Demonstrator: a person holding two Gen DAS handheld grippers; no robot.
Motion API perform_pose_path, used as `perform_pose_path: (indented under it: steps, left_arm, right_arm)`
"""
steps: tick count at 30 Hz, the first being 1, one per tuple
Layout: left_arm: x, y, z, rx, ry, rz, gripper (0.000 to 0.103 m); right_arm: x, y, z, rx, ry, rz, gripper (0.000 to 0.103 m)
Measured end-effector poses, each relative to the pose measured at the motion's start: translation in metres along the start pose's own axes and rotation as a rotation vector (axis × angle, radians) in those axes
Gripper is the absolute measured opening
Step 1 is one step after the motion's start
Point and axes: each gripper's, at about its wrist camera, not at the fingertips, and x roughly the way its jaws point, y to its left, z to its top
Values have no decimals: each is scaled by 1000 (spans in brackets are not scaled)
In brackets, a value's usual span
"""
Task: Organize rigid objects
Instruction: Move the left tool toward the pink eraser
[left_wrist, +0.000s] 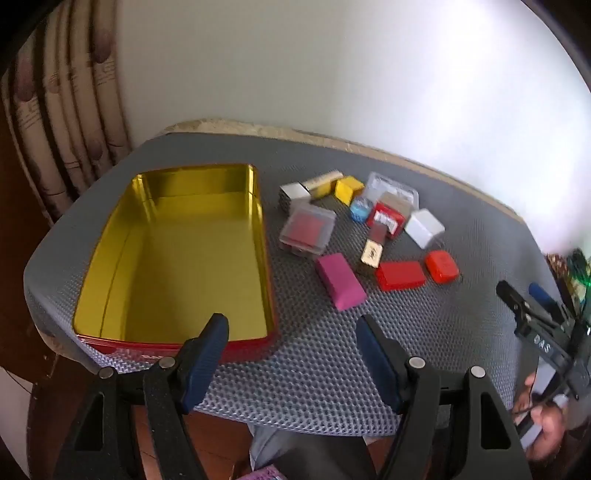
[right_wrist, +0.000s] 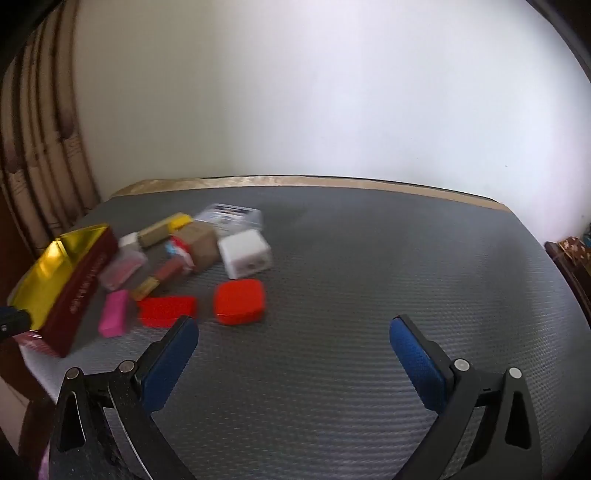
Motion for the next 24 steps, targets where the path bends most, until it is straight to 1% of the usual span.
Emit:
perform_pose_path:
  steps: [3, 8, 11, 14, 19, 23, 24]
  left_arm:
    - [12, -11, 6, 22, 41, -9, 73]
    - [32, -26, 23, 38, 87, -53, 73]
    - [46, -38, 34, 70, 92, -54, 73]
    - [62, -44, 40, 90, 121, -40, 73]
    - [89, -43, 45, 67, 187, -53, 73]
    - [105, -38, 46, 48, 213, -39, 73]
    - [106, -38, 47, 58, 203, -27, 73]
  right_arm:
    - [6, -10, -3, -7, 7, -26, 103]
    - [18, -23, -1, 34, 38, 14, 103]
    - [23, -27, 0, 51, 54, 46, 103]
    - [27, -32, 1, 81, 74, 73, 103]
    - [33, -40, 0, 135, 92, 113, 103]
    - [34, -41, 0, 144, 96, 135, 103]
    - [34, -40, 1, 140, 97, 141, 103]
